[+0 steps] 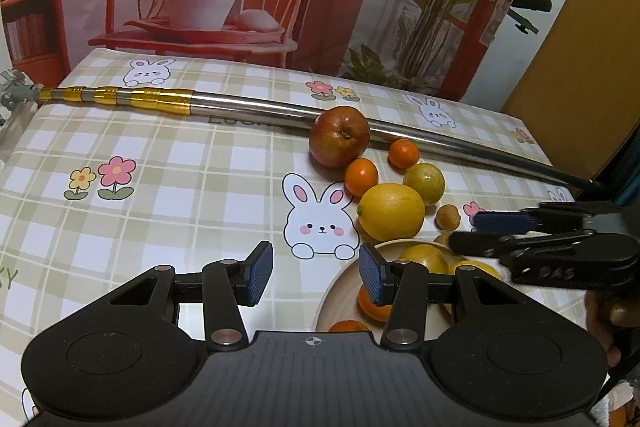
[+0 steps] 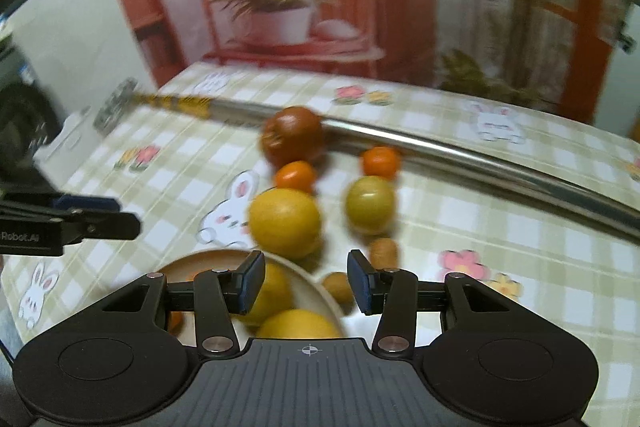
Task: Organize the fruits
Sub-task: 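Grasp a tangerine beside the red apple with the left tool while the right tool reaches toward the fruit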
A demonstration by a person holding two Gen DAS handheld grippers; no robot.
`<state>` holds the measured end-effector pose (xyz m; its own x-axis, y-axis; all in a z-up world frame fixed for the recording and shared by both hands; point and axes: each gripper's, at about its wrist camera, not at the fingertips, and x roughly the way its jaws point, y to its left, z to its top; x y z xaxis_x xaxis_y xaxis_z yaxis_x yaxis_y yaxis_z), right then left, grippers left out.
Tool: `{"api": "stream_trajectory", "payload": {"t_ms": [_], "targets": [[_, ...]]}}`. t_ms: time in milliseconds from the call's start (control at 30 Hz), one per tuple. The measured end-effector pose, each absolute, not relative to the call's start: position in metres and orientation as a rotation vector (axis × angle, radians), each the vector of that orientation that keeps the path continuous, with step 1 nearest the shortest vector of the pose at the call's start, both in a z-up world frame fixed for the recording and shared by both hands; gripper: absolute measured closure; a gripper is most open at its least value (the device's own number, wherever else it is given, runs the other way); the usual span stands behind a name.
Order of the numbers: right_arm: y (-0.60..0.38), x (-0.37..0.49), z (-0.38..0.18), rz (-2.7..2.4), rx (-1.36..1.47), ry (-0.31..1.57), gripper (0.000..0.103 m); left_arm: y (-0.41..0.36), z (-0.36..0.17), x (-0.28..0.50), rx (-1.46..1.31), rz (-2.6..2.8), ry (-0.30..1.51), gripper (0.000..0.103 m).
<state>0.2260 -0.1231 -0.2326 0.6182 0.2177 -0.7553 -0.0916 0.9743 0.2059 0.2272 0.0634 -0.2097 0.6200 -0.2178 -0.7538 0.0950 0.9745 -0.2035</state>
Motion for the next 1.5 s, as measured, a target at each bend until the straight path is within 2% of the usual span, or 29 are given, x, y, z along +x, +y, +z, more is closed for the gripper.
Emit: {"api": "stream_trajectory", "payload": {"t_ms": [367, 733, 1133, 1267, 1500], "targets": [[-0.188, 0.204, -0.234, 0.004, 0.286, 0.816, 0.061, 0.040, -0.206, 0.271, -0.140, -0.225, 0.954, 0.053], [-0.218, 0.191, -0.256, -0.054, 0.379, 0.825, 0.061, 0.021, -0.238, 0.346, -0.324, -0.181, 1.056, 0.054], [-0.233, 0.187, -0.268, -0.056, 0.440, 0.828, 0.061, 0.002, -0.262, 0.370, -0.304, -0.121, 1.112, 0.055], [-0.235, 0.186, -0.270, -0.054, 0.449, 0.830, 0.061, -0.003, -0.267, 0.374, -0.285, -0.120, 1.127, 0.067], [-0.237, 0.184, -0.273, -0.055, 0.469, 0.834, 0.060, -0.006, -0.265, 0.369, -0.243, -0.144, 1.119, 0.068]]}}
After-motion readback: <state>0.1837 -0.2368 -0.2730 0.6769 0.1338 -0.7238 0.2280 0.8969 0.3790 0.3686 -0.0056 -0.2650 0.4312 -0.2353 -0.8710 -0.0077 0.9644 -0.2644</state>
